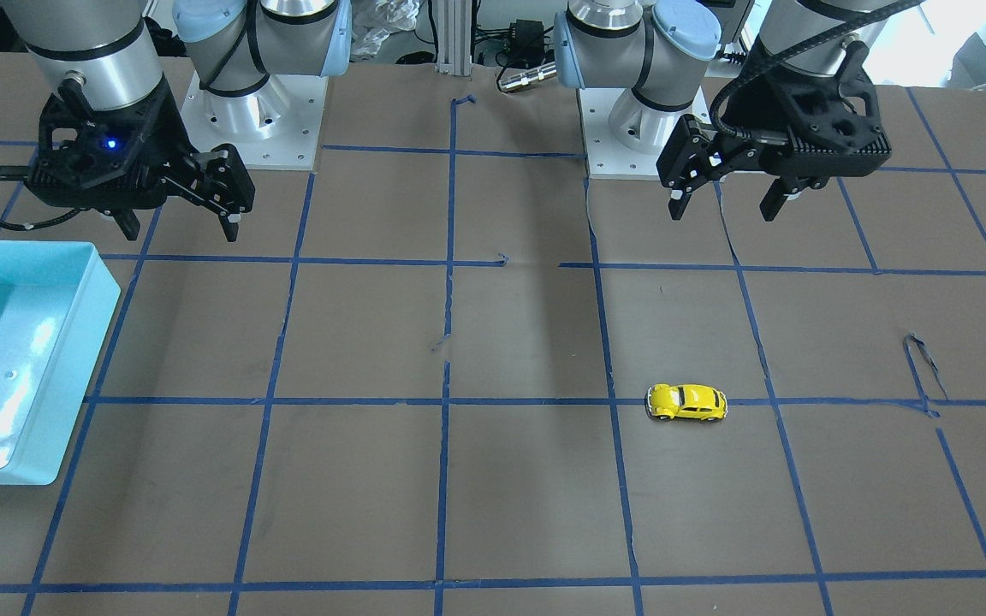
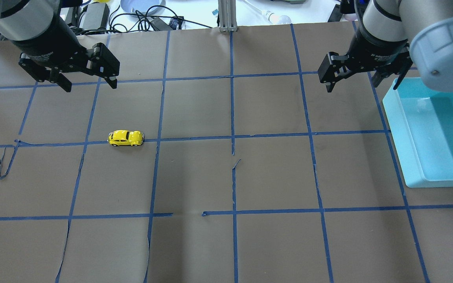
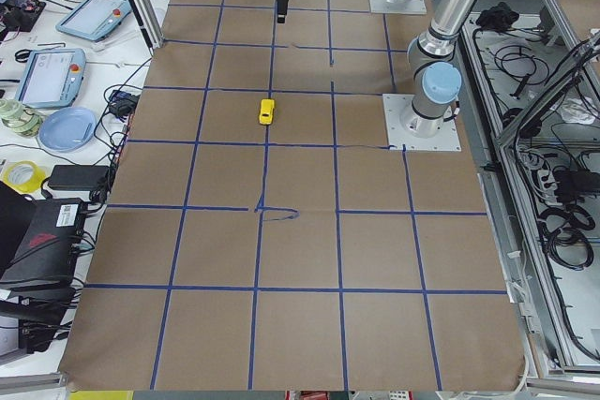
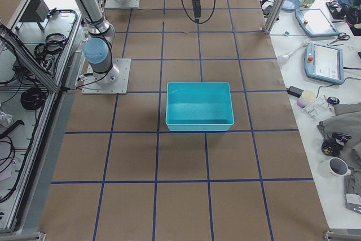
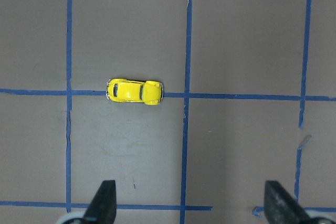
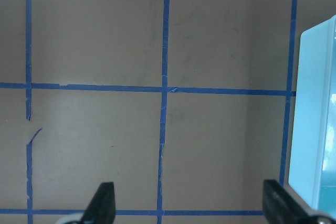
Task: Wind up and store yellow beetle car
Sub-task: 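Lower the left gripper down over the yellow beetle car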
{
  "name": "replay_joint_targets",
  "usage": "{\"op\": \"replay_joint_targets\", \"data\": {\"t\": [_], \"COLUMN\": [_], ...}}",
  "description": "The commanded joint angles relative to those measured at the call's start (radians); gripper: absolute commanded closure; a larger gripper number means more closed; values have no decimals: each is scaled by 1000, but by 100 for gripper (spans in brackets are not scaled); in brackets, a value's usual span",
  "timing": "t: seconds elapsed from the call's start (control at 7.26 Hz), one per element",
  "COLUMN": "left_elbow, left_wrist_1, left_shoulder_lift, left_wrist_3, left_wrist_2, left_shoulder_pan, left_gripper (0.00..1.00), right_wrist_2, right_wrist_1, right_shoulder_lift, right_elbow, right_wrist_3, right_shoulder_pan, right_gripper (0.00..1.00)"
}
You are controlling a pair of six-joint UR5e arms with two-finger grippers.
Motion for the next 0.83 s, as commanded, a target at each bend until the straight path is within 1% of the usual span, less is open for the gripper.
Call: {"op": "replay_joint_targets", "data": {"t": [0.0, 0.41, 0.55, 0.69], "left_elbow": [-1, 0, -12, -65], "left_wrist_1": [0, 11, 11, 38], "left_shoulder_lift": [-2, -19, -30, -39], "left_wrist_3": [1, 5, 70, 222], "left_wrist_2": [2, -5, -7, -16], "left_shoulder_pan": [0, -8, -11, -5], "left_gripper": [0, 0, 0, 0], "right_wrist_2": [0, -1, 0, 0], "right_wrist_1": [0, 3, 2, 0], "right_shoulder_lift": [-1, -1, -1, 0], "right_elbow": [0, 0, 0, 0], "right_wrist_3": [0, 0, 0, -2], "right_shoulder_pan": [0, 0, 0, 0], "right_gripper": [0, 0, 0, 0]}}
